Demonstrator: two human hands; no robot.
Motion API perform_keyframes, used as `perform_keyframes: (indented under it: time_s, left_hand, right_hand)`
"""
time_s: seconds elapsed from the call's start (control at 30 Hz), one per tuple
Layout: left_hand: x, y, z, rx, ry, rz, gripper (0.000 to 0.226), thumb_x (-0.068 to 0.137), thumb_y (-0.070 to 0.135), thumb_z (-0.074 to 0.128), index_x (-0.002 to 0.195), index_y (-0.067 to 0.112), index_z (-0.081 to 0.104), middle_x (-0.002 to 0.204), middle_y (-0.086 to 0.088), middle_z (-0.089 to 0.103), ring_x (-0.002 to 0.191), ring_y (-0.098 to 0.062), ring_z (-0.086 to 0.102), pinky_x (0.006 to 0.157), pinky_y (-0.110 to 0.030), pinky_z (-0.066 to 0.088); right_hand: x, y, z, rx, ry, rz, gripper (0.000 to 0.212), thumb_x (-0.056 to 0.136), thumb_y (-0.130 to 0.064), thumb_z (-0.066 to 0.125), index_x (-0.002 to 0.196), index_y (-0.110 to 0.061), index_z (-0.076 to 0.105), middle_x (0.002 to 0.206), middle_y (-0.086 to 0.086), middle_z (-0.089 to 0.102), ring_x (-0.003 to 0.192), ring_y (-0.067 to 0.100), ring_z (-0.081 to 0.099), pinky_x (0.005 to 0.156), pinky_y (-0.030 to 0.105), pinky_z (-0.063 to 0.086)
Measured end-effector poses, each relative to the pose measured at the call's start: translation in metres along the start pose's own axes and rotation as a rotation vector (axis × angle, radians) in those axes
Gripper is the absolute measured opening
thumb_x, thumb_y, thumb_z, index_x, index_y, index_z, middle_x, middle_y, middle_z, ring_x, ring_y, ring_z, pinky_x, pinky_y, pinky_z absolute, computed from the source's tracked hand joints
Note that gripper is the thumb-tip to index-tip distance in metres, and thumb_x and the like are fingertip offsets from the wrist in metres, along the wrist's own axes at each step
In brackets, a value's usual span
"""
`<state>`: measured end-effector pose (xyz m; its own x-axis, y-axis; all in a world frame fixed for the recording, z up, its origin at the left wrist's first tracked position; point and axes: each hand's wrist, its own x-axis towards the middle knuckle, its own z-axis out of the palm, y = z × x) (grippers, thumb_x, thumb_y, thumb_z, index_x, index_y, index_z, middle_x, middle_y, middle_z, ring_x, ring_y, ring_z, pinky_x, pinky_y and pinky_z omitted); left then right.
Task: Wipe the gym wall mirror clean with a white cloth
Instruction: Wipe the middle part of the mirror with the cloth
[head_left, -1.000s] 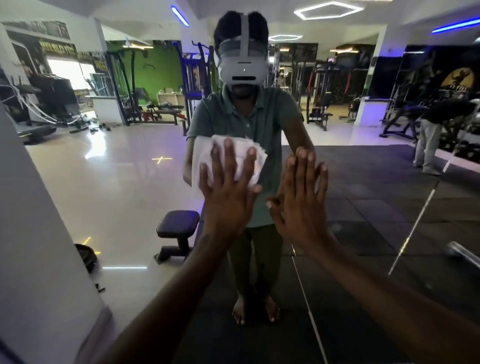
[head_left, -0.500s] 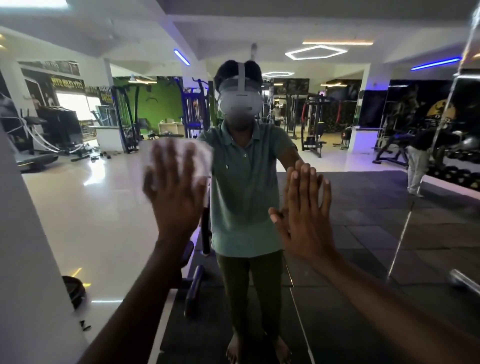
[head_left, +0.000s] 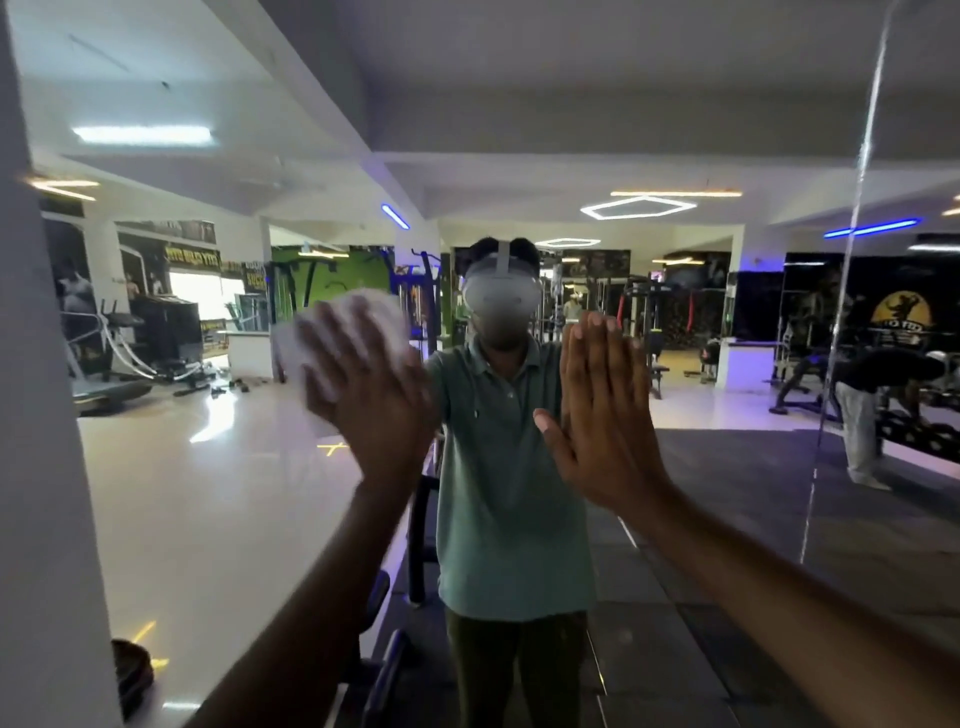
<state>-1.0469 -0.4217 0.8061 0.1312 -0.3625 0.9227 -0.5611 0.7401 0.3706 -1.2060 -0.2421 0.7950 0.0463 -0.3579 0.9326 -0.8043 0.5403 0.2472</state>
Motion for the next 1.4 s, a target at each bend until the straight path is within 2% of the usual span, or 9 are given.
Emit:
perform_keyframes:
  time_s: [0.17, 0.37, 0.57, 0.8, 0.93, 1.0, 1.1, 1.3, 1.4]
  left_hand:
    - [0.042, -0.003, 0.002, 0.048, -0.122, 0.768, 0.067, 0.109, 0.050, 0.027, 0.169, 0.029, 0.007, 0.176, -0.010, 0.007, 0.163, -0.032, 0.004, 0.122, -0.057, 0.020]
    - [0.079, 0.008, -0.003, 0.000, 0.084, -0.005, 0.067, 0.109, 0.049, 0.020, 0.169, 0.022, 0.012, 0.176, -0.013, 0.007, 0.163, -0.032, 0.004, 0.125, -0.055, 0.015]
    - [0.104, 0.030, -0.002, 0.042, -0.051, 0.817, 0.063, 0.110, 0.054, 0.020, 0.168, 0.031, 0.017, 0.176, -0.006, 0.011, 0.163, -0.029, 0.008, 0.120, -0.050, 0.023]
    - [0.132, 0.041, -0.002, -0.023, 0.143, 0.054, 0.067, 0.109, 0.052, 0.023, 0.169, 0.024, 0.013, 0.177, -0.011, 0.007, 0.164, -0.029, 0.003, 0.126, -0.053, 0.018]
    - [0.100, 0.094, 0.007, -0.035, -0.043, 0.670, 0.067, 0.109, 0.050, 0.032, 0.169, 0.025, 0.017, 0.177, -0.009, 0.005, 0.164, -0.028, 0.001, 0.126, -0.049, 0.012]
    - [0.120, 0.083, 0.003, -0.009, -0.016, 0.786, 0.064, 0.109, 0.054, 0.032, 0.168, 0.028, 0.023, 0.176, -0.006, 0.014, 0.163, -0.026, 0.009, 0.119, -0.046, 0.021]
    - [0.148, 0.068, -0.006, 0.035, -0.011, 0.672, 0.069, 0.107, 0.063, 0.027, 0.168, 0.033, 0.020, 0.177, -0.003, 0.012, 0.162, -0.027, 0.013, 0.111, -0.045, 0.024]
    - [0.128, 0.133, 0.002, -0.046, 0.069, 0.219, 0.073, 0.107, 0.064, 0.022, 0.169, 0.029, 0.010, 0.176, -0.014, 0.001, 0.162, -0.038, 0.000, 0.127, -0.063, 0.005]
    - [0.104, 0.193, 0.010, -0.049, -0.017, 0.435, 0.074, 0.106, 0.064, 0.020, 0.169, 0.026, 0.012, 0.175, -0.019, 0.004, 0.162, -0.040, 0.002, 0.125, -0.068, 0.001]
  right_hand:
    - [0.043, 0.022, -0.002, -0.035, 0.058, 0.027, 0.088, 0.105, -0.052, 0.046, 0.166, 0.002, 0.012, 0.174, 0.026, 0.003, 0.163, 0.041, 0.001, 0.127, 0.066, 0.011]
    - [0.073, 0.032, -0.005, -0.027, 0.141, 0.139, 0.088, 0.104, -0.055, 0.038, 0.166, 0.002, 0.010, 0.174, 0.027, 0.000, 0.162, 0.042, -0.001, 0.127, 0.066, 0.010]
    - [0.113, 0.042, -0.010, -0.092, 0.139, 0.163, 0.090, 0.104, -0.061, 0.030, 0.168, -0.003, 0.005, 0.175, 0.023, -0.002, 0.163, 0.039, -0.005, 0.128, 0.065, 0.006]
    - [0.112, 0.042, -0.009, -0.092, 0.154, 0.145, 0.090, 0.103, -0.059, 0.037, 0.167, -0.002, 0.007, 0.175, 0.023, -0.001, 0.163, 0.038, -0.004, 0.129, 0.063, 0.005]
    - [0.113, 0.044, -0.014, -0.108, 0.125, 0.125, 0.092, 0.104, -0.064, 0.029, 0.167, -0.002, 0.005, 0.175, 0.024, -0.002, 0.163, 0.039, -0.006, 0.128, 0.065, 0.006]
    - [0.110, 0.054, -0.018, -0.109, 0.096, 0.050, 0.093, 0.104, -0.066, 0.030, 0.168, -0.004, 0.003, 0.175, 0.022, -0.005, 0.163, 0.037, -0.007, 0.128, 0.064, 0.006]
    - [0.100, 0.089, -0.025, -0.131, 0.108, 0.026, 0.094, 0.104, -0.065, 0.036, 0.168, -0.002, 0.006, 0.175, 0.022, -0.001, 0.163, 0.037, -0.003, 0.129, 0.063, 0.006]
    - [0.082, 0.150, -0.035, -0.196, 0.124, 0.118, 0.094, 0.103, -0.064, 0.035, 0.167, 0.000, 0.008, 0.175, 0.024, 0.000, 0.163, 0.039, -0.001, 0.130, 0.061, 0.006]
    - [0.082, 0.147, -0.034, -0.164, 0.139, 0.112, 0.093, 0.102, -0.062, 0.035, 0.167, 0.000, 0.009, 0.175, 0.023, 0.001, 0.163, 0.039, -0.001, 0.130, 0.062, 0.005]
